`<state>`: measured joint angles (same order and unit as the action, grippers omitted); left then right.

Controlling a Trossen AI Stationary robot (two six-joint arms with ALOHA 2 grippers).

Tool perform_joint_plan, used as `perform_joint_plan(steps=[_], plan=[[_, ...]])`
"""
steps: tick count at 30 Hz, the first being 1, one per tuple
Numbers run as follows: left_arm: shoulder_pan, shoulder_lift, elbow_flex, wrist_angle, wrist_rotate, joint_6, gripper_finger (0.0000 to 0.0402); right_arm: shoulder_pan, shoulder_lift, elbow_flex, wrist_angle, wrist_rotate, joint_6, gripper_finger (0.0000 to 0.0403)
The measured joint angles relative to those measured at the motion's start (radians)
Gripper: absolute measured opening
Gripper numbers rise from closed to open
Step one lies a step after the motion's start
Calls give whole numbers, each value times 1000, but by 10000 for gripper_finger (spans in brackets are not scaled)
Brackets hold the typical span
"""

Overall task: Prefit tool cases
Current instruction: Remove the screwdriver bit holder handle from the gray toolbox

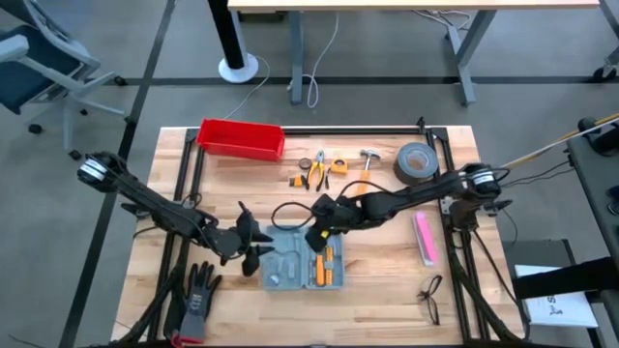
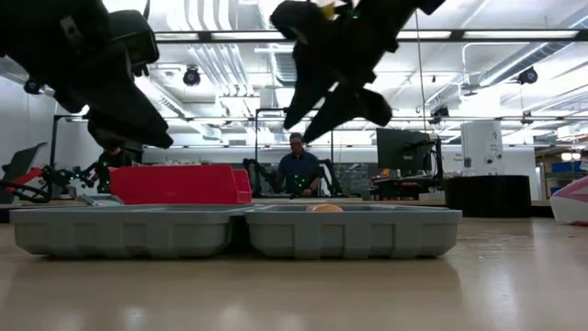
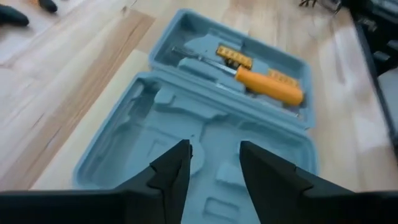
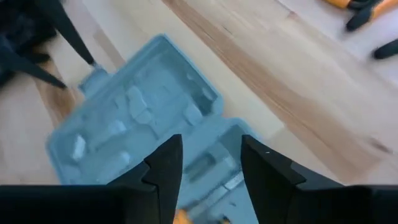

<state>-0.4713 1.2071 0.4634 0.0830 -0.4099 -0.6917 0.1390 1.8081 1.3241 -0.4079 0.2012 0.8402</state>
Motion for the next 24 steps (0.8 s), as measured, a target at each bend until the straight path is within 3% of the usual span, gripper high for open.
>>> perform_joint_plan(steps=[7, 14, 24], plan=[[22, 11, -2, -28, -30, 1, 163, 0, 82, 46, -20, -26, 117, 141], [30, 15, 1, -32, -55, -31, 179, -2, 94, 52, -134, -18, 242, 129], [34, 41, 1, -30, -55, -62, 174, 0, 93, 49, -142, -27, 313, 144]])
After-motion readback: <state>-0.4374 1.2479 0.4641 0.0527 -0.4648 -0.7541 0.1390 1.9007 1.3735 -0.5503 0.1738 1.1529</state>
